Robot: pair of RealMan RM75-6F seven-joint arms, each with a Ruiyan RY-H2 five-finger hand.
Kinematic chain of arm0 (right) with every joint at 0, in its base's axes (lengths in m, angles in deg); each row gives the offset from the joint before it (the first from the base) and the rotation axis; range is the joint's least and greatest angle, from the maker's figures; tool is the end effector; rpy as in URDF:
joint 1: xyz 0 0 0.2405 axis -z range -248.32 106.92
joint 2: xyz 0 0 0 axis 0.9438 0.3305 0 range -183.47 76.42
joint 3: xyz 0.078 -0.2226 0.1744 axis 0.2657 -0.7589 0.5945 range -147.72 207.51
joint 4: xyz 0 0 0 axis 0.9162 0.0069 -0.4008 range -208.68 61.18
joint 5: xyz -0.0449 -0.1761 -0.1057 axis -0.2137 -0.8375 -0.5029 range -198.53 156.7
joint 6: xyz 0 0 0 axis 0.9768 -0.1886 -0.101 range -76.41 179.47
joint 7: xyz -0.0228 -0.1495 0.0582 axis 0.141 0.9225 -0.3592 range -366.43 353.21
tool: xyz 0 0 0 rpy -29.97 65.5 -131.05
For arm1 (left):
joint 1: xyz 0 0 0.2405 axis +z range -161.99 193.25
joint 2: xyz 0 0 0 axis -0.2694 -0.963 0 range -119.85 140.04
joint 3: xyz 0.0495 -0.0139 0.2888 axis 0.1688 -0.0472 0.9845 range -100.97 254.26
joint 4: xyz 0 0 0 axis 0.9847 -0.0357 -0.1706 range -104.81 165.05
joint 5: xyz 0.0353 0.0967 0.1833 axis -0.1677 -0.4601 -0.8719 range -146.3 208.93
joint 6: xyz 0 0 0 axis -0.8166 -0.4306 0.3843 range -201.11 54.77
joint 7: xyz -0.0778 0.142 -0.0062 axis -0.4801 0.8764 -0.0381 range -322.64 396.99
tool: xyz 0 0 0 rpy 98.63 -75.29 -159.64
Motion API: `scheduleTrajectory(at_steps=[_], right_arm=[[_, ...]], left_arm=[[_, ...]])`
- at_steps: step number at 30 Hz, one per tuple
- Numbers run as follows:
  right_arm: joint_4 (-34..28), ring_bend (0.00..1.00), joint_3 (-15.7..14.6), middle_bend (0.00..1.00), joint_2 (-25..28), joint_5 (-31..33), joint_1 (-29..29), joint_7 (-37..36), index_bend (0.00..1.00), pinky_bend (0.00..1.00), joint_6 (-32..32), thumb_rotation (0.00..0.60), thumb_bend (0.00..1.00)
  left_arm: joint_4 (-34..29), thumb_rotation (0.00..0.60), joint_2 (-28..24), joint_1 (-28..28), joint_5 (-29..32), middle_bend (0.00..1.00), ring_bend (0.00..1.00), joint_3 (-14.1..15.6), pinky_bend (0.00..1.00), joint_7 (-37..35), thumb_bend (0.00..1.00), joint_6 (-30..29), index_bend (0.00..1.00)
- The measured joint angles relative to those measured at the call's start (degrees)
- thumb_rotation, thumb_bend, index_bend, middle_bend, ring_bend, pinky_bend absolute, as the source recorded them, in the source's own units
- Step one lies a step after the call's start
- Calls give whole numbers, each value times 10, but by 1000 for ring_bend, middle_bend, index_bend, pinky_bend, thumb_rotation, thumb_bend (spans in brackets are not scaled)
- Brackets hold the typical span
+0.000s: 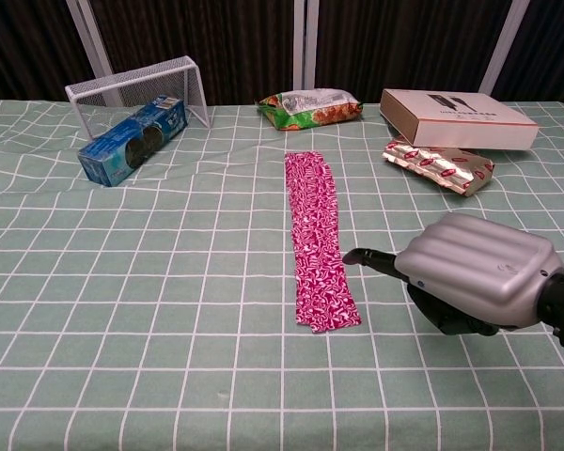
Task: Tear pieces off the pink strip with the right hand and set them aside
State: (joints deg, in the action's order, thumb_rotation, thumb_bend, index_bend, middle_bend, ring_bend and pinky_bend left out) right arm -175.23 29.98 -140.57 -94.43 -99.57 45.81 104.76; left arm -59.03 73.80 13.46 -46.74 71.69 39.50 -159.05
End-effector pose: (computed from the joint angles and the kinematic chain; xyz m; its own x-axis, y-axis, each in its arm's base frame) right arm -0.1883 -0.2464 -0.0535 0.7822 -0.2243 0.5813 -0.5697 -0.6351 0.5216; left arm -0.3806 0.1912 0.2012 0.4776 -0.0258 0.8782 0.8671 0.1751 -0.4664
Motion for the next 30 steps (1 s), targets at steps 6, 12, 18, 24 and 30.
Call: scheduleTrajectory(at_steps=[6,12,18,24,30], right_arm=[[22,788,7,831,-27,37,-24,-2,64,722,-14,600,1000],[42,788,8,831,-51,60,-44,-5,63,722,-21,600,1000],[48,788,-1,831,-62,71,-54,-3,61,722,-15,600,1000],[50,787,-10,831,-65,87,-61,5,61,722,-8,600,1000],[54,787,-22,831,-66,104,-65,12,62,722,0,600,1000]], left_arm=[[2,600,2,-5,8,0,0,-4,29,4,124,9,24],[3,600,1,-6,12,0,0,-5,29,4,123,14,24],[4,600,0,-5,13,0,0,-5,28,-1,123,15,24],[5,600,0,-5,14,0,0,-5,27,-4,124,18,24],[8,600,1,-4,18,0,0,-4,28,-7,123,20,24]])
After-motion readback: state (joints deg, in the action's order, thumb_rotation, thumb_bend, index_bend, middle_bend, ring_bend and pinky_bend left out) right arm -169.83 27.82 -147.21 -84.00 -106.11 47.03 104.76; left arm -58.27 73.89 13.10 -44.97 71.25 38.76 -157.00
